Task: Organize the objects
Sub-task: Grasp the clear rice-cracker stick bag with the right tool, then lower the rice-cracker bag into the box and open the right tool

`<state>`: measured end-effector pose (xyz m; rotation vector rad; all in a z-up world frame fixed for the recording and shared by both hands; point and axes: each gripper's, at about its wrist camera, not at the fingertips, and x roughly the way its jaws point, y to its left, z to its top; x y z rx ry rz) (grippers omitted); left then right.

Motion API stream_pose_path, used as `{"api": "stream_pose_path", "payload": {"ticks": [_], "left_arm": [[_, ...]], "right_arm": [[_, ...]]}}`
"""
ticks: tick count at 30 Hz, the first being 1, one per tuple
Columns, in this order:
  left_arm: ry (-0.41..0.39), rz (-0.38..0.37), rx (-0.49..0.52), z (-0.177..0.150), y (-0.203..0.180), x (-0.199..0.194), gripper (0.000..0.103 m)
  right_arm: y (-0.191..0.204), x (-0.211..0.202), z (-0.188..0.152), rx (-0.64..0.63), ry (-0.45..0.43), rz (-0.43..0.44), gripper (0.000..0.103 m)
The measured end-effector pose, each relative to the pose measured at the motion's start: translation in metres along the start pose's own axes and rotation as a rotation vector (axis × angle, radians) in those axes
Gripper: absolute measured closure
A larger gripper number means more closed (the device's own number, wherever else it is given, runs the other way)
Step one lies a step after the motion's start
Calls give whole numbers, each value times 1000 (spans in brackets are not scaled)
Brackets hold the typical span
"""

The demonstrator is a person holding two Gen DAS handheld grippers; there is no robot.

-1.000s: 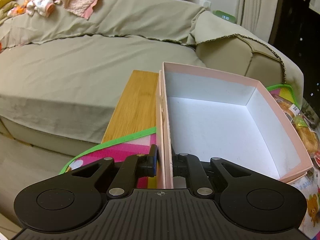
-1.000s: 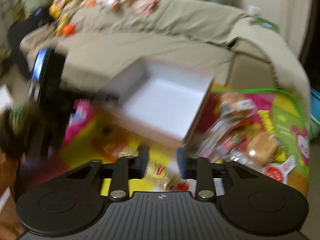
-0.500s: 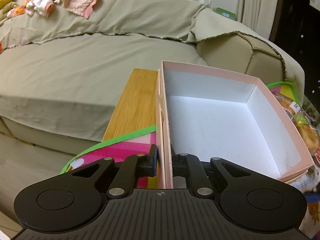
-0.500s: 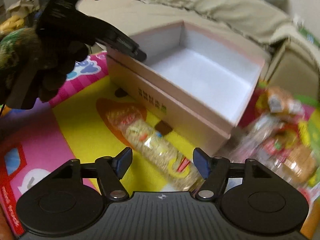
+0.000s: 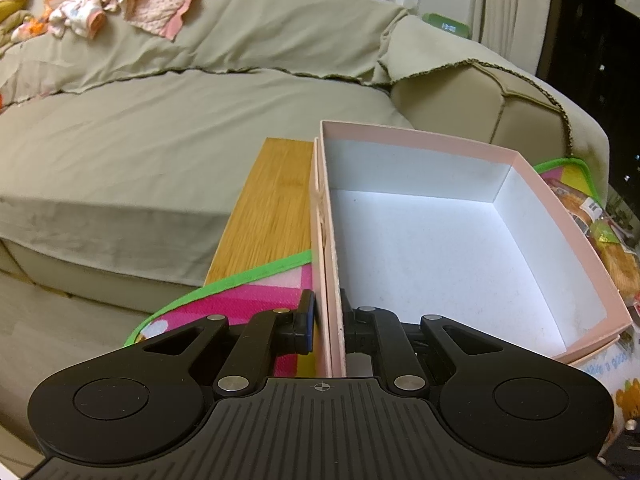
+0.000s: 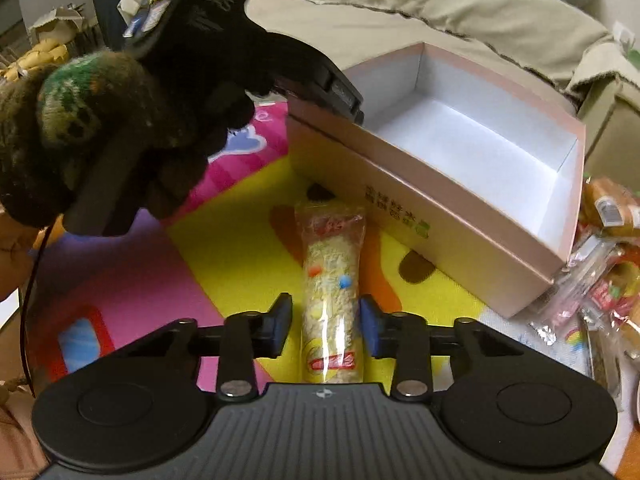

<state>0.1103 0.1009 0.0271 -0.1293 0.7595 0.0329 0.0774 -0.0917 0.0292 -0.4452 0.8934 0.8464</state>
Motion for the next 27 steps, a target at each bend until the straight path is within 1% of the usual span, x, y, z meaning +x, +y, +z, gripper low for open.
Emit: {"api": "stream_pose_path", "payload": {"ticks": [3, 5, 9, 10, 12, 13, 15, 17, 20, 21, 24, 25, 27], "left_arm": [[-5, -6, -2, 0, 1, 0, 91], [-6, -5, -2, 0, 0, 0, 91], [-8, -5, -4, 0, 0, 1, 91], [-7, -7, -6, 0, 0, 2, 91], [-6, -9, -5, 0, 0, 1, 91], [-5, -11, -3, -1, 0, 1, 91], [-4, -14, 3, -1, 1, 0, 91], [-2, -17, 4, -1, 1, -1, 91], [1, -13, 6, 0, 1, -1, 91], [1, -12, 8, 0, 1, -1, 90], [3, -5, 13, 0, 1, -1, 91], [2, -4, 13, 0, 1, 0, 91], [3, 1, 16, 0, 0, 0, 91]], "right_arm": [[-2, -14, 0, 34, -3, 28, 75], [-9, -32, 5, 78, -23, 53, 75], [-34, -74, 26, 184, -121, 101, 75], [-41, -82, 35, 212, -153, 106, 75], [-54, -87, 51, 259, -193, 91, 75], [-62, -84, 61, 295, -209, 75, 75], [-75, -72, 76, 375, -219, 78, 75], [-89, -49, 91, 473, -225, 86, 75], [-106, -11, 106, 605, -241, 49, 73], [-109, 1, 109, 629, -243, 49, 72], [-111, 21, 104, 656, -240, 120, 72], [-112, 21, 100, 662, -240, 143, 72], [-117, 13, 91, 669, -250, 138, 72]]}}
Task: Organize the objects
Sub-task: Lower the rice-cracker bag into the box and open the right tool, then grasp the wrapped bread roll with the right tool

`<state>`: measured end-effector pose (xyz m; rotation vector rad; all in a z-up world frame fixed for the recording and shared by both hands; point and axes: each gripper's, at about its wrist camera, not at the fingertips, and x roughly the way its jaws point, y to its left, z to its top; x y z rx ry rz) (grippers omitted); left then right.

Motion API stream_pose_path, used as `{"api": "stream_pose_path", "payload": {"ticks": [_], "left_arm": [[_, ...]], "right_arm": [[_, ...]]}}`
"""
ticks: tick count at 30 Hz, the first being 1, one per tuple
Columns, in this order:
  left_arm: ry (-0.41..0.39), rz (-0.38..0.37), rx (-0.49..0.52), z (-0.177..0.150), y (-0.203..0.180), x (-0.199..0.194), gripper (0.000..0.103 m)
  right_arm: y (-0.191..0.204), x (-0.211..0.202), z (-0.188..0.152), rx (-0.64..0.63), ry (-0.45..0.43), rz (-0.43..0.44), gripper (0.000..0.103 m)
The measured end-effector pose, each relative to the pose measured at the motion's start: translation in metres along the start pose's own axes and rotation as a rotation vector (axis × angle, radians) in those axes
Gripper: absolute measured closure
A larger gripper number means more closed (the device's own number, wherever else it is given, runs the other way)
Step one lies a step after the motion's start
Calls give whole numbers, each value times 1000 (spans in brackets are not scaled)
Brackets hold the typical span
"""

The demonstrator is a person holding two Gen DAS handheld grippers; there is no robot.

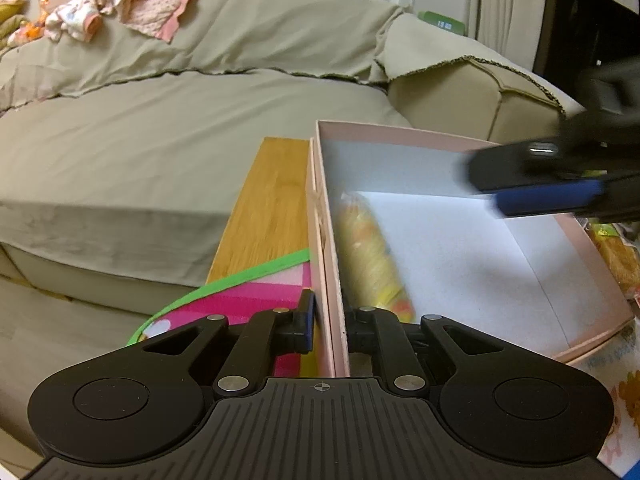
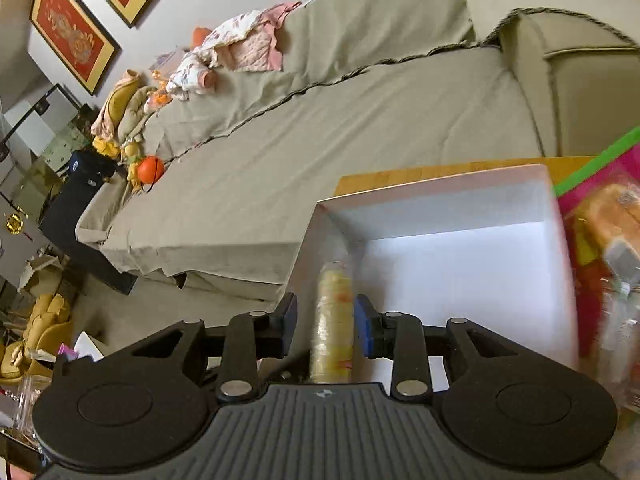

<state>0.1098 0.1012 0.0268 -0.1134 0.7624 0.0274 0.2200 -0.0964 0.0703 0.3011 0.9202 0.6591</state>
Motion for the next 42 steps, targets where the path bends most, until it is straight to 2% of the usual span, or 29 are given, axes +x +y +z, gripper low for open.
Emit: {"api": "stream_pose_path", "payload": {"ticks": [3, 5, 9, 13, 17, 22, 25, 42], "left_arm": [[-3, 8, 6, -1, -2, 0, 92], [-2, 12, 7, -1, -3, 0, 92], [-2, 22, 16, -1, -5, -1, 92], [-1, 25, 19, -1, -6, 0, 92], [0, 27, 21, -1, -6, 0, 92], [1, 28, 20, -1, -7, 0, 92], [-2, 30, 20, -2, -6, 0, 92], [-4, 28, 20, -2, -6, 0, 91]], "right_arm": [[-14, -34, -7, -48, -61, -50, 71], [-22, -63, -14, -112, -118, -120, 68], [-38, -101, -34, -249, -196, -308, 55], [-71, -120, -55, -270, -188, -458, 52], [-107, -128, -71, -205, -161, -539, 49], [-133, -129, -92, -153, -143, -581, 43], [-139, -127, -97, -129, -131, -574, 42], [-121, -110, -100, -193, -138, -581, 33]]}}
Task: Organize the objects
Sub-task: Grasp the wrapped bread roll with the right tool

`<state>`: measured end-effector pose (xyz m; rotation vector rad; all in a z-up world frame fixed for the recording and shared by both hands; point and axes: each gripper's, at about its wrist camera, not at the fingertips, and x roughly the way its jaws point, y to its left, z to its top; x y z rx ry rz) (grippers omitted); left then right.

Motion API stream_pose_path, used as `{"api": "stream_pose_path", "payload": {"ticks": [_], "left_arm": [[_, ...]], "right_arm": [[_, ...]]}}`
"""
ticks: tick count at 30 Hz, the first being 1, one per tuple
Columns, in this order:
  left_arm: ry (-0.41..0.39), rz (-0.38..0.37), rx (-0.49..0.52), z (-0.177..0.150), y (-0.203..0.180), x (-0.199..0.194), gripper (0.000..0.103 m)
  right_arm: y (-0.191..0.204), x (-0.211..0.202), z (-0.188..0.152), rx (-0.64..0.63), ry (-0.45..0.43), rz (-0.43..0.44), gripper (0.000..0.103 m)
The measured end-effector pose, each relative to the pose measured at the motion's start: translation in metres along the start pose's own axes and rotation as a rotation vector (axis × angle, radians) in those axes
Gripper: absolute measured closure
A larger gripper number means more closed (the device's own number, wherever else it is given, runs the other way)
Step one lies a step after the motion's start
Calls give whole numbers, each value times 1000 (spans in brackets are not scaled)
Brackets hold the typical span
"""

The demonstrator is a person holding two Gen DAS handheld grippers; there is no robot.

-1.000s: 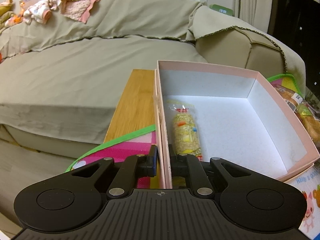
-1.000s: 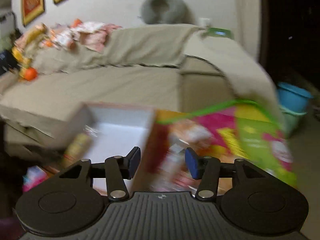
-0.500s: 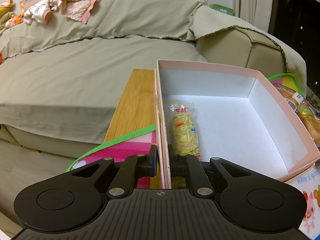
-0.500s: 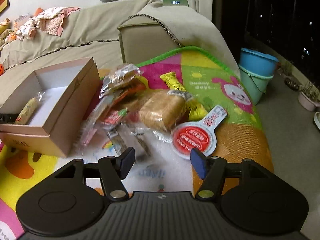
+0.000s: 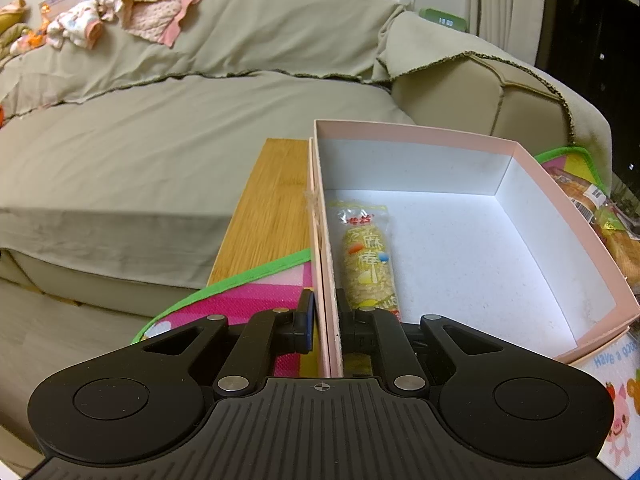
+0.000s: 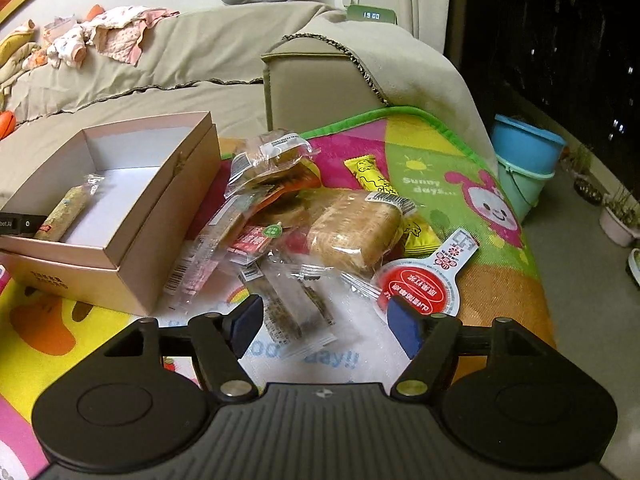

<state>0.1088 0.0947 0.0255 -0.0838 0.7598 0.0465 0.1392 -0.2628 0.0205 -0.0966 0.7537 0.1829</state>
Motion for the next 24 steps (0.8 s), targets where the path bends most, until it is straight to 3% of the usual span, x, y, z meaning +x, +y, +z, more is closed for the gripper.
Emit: {"api": "stream_pose_path", "payload": {"ticks": [6, 15, 24], "left_arm": [[0, 1, 0, 0, 0, 0, 91], [-1, 0, 2, 1, -1, 0, 91], [-3, 1, 1, 1, -1, -1, 91]], "right_arm": [[-15, 2, 2, 58, -12, -7, 29], [-58, 6, 18, 253, -57, -25, 27], [-18, 47, 48, 144, -27, -34, 26]]}}
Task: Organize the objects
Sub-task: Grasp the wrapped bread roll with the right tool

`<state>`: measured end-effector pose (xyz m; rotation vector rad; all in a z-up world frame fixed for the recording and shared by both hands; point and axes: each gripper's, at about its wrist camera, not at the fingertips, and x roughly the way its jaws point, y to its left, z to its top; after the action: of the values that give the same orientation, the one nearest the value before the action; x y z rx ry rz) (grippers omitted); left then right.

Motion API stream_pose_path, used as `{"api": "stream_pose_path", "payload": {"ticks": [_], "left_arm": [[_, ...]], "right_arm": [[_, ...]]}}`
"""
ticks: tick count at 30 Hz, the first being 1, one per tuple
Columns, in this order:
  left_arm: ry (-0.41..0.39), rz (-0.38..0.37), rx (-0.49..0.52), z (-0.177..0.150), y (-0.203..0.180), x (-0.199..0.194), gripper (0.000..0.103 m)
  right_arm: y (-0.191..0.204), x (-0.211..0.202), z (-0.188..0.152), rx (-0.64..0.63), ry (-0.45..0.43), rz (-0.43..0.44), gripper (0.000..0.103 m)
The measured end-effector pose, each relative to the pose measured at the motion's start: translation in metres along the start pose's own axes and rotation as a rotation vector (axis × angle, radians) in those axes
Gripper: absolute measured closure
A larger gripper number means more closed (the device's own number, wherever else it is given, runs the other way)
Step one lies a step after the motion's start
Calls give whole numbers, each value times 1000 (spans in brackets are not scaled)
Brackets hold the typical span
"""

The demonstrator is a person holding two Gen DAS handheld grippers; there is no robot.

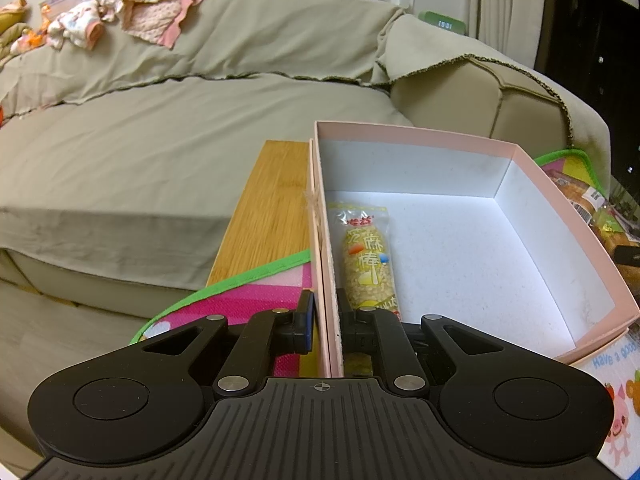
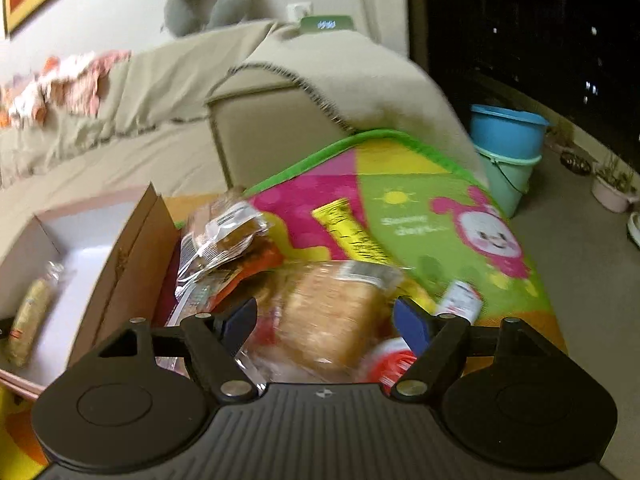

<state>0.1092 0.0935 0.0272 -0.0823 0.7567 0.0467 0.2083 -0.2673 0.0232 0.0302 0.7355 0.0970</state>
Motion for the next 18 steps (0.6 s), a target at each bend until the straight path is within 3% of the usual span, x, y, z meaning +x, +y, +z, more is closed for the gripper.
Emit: {"api": "stream_pose_path", "payload": {"ticks": [4, 7, 18], "left_arm": [[-2, 0, -1, 0, 0, 0, 91], [-10, 1, 2, 0, 0, 1, 91], [-16, -6, 2, 0, 0, 2, 90]], "right_arm": [[17, 21, 1, -72, 27, -60, 26], [16, 16, 1, -107, 33, -68, 42], [-4, -57, -14, -104, 63, 31, 45]]}}
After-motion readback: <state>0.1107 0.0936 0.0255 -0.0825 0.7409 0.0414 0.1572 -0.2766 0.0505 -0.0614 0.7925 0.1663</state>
